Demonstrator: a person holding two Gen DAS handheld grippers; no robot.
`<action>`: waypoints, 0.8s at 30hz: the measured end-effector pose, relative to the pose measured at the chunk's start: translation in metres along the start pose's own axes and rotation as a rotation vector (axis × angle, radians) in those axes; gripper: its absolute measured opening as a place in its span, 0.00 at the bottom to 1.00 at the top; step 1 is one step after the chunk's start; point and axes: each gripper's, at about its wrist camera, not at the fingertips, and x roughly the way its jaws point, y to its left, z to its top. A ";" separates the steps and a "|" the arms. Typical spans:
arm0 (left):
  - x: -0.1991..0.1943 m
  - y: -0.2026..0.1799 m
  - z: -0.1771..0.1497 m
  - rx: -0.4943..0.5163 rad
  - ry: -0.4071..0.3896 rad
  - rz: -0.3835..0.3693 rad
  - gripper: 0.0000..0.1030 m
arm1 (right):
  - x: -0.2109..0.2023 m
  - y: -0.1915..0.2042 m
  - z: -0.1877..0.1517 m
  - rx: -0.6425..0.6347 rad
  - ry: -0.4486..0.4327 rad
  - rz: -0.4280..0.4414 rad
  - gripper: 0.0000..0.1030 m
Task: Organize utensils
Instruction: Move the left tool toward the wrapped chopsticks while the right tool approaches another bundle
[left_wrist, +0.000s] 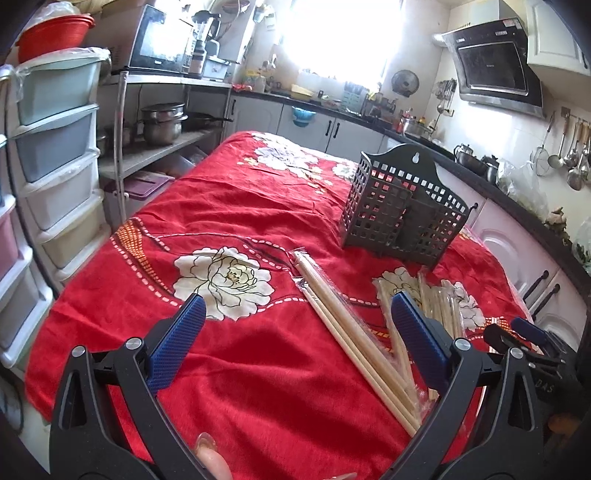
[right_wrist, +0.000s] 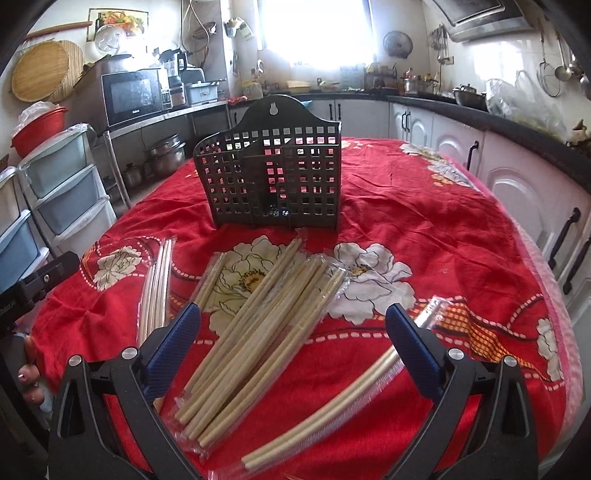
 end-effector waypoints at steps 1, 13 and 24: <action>0.003 -0.001 0.001 0.005 0.008 -0.003 0.90 | 0.003 0.000 0.002 0.000 0.006 0.002 0.94; 0.043 -0.013 0.019 0.048 0.132 -0.051 0.90 | 0.028 -0.006 0.023 -0.008 0.047 0.008 0.94; 0.094 -0.011 0.041 0.070 0.266 -0.123 0.90 | 0.062 -0.021 0.033 0.043 0.153 0.046 0.73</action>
